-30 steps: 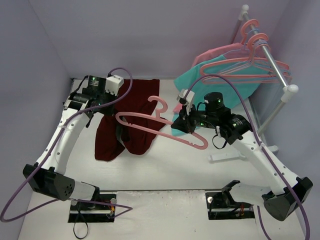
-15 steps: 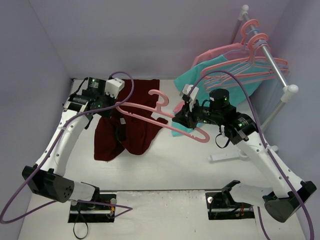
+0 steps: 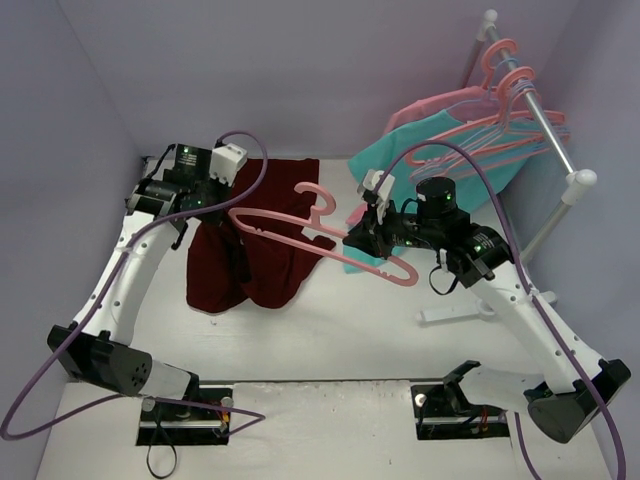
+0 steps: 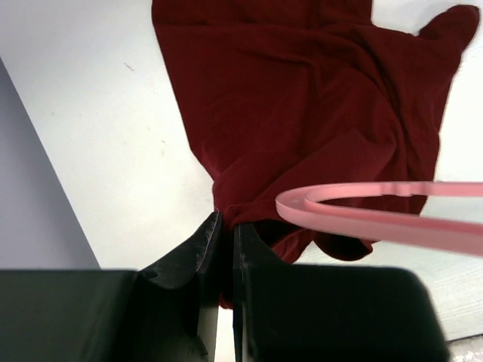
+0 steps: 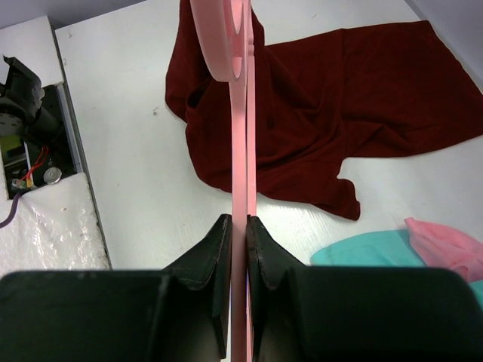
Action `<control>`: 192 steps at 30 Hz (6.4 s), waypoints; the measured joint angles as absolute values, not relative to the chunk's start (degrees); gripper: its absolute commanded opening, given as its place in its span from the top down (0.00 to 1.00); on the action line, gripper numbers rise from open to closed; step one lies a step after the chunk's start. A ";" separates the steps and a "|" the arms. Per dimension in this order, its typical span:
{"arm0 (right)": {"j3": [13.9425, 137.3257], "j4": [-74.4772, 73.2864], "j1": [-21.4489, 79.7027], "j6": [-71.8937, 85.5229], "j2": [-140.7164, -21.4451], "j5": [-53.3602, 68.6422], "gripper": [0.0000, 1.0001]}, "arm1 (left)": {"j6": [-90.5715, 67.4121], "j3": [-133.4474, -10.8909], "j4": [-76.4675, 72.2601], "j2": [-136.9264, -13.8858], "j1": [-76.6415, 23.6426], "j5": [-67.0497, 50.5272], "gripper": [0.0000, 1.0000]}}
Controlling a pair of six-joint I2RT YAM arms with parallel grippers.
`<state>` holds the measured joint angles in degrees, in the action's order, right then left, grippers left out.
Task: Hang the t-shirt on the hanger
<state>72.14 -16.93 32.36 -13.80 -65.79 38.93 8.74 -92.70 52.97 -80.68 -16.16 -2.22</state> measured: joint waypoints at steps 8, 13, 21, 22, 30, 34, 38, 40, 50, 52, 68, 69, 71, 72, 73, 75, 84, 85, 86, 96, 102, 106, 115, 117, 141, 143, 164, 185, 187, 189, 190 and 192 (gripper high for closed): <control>72.10 -16.93 32.36 -13.78 -64.75 38.22 1.00 | 8.28 -93.21 53.92 -85.81 -16.16 1.00 1.00; 72.09 -16.93 32.36 -13.78 -64.64 38.28 1.00 | 7.14 -93.27 54.27 -87.46 -16.16 1.26 1.00; 71.13 -16.91 32.36 -13.78 -65.15 38.39 1.00 | 6.61 -94.78 54.57 -86.82 -16.45 -1.90 1.00; 70.92 -16.87 32.36 -13.78 -65.36 38.41 1.00 | 6.64 -94.78 54.57 -86.65 -16.49 -2.44 1.00; 69.64 -16.85 32.36 -13.95 -66.83 38.87 1.00 | 7.29 -94.78 54.63 -84.75 -16.56 -7.78 1.00; 69.63 -16.74 32.36 -14.45 -67.31 39.27 1.00 | 8.49 -94.76 54.65 -84.14 -16.92 -11.26 1.00; 70.82 -16.99 32.36 -14.68 -68.67 41.45 1.00 | 10.40 -94.78 54.65 -84.05 -17.56 -14.14 1.00; 72.86 -17.18 32.53 -14.68 -69.91 42.60 1.00 | 11.13 -96.29 55.62 -84.29 -17.63 -15.03 1.00; 87.01 -13.94 33.05 -14.38 -74.57 41.35 1.00 | 10.27 -120.30 57.12 -85.71 -18.36 -17.33 1.00; 90.28 -11.70 33.06 -13.50 -75.98 41.07 1.00 | 9.74 -126.03 56.98 -86.28 -18.44 -16.91 1.00; 75.22 6.04 39.31 -4.56 -75.72 39.48 1.00 | 8.73 -118.67 56.28 -82.37 -19.18 -17.21 1.00; 73.85 6.47 39.79 -3.87 -75.72 39.51 1.00 | 8.99 -116.69 56.70 -82.55 -19.18 -17.16 1.00; 72.16 6.92 40.19 -2.69 -75.72 39.71 1.00 | 9.76 -113.70 57.38 -82.71 -19.18 -17.18 1.00; 71.79 7.07 40.21 -2.29 -75.71 39.80 1.00 | 10.12 -112.74 57.59 -82.70 -19.18 -17.46 1.00; 71.67 7.30 40.21 -1.88 -75.69 39.86 1.00 | 10.35 -112.23 57.74 -82.68 -19.18 -17.89 1.00; 71.76 8.19 40.14 -1.37 -75.57 39.94 1.00 | 10.52 -112.09 57.76 -82.67 -19.18 -19.20 1.00; 87.17 8.30 36.94 -0.87 -77.39 43.02 1.00 | 8.93 -132.68 57.53 -86.34 -19.51 -27.34 1.00; 89.70 8.14 36.32 -0.80 -77.61 43.82 1.00 | 8.39 -135.28 56.22 -86.45 -19.83 -28.15 1.00; 91.96 7.93 35.75 -0.70 -77.72 44.67 1.00 | 7.78 -137.40 54.59 -86.42 -20.15 -29.05 1.00; 86.91 13.79 34.85 2.06 -74.22 48.82 1.00 | 4.52 -132.79 49.60 -81.75 -20.95 -35.28 1.00; 70.67 23.23 34.87 9.39 -73.16 48.69 1.00 | 3.87 -120.08 51.33 -82.60 -20.95 -38.46 1.00; 67.37 23.85 34.85 11.38 -73.73 48.17 1.00 | 2.87 -112.97 52.17 -83.69 -20.95 -40.25 1.00; 66.30 26.09 33.70 12.03 -73.76 49.35 1.00 | 2.83 -110.93 50.84 -81.32 -21.67 -39.90 1.00; 66.36 26.89 33.34 12.03 -73.76 49.93 1.00 | 2.89 -111.26 50.70 -80.65 -21.68 -39.82 0.98; 66.85 30.68 32.27 11.93 -76.63 54.34 1.00 | 5.85 -118.05 50.55 -80.50 -20.55 -34.64 0.44; 66.85 30.68 32.24 11.79 -77.09 54.30 1.00 | 6.25 -116.87 50.38 -80.00 -18.91 -35.93 0.44; 66.57 30.56 31.35 11.94 -80.35 59.06 1.00 | 41.80 -110.08 62.66 -74.34 -7.76 -46.73 0.45; 66.10 28.52 31.52 11.03 -80.16 60.48 1.00 | 57.89 -111.81 77.35 -82.85 -7.73 -52.75 0.52; 66.11 28.42 31.58 10.96 -80.16 60.51 1.00 | 57.84 -111.81 77.40 -83.35 -7.73 -53.53 0.54; 66.12 28.40 31.59 10.90 -80.16 60.51 1.00 | 57.75 -111.78 77.41 -84.03 -7.75 -54.29 0.55; 66.16 28.38 31.59 10.88 -80.16 60.51 1.00 | 57.66 -111.73 77.42 -84.37 -7.75 -54.57 0.55; 66.28 28.30 31.59 10.89 -80.16 60.51 1.00 | 57.42 -111.29 77.35 -84.95 -7.75 -55.25 0.55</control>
<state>66.28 28.30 31.59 10.89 -80.16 60.51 57.42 -111.29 77.35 -84.95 -7.75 -55.25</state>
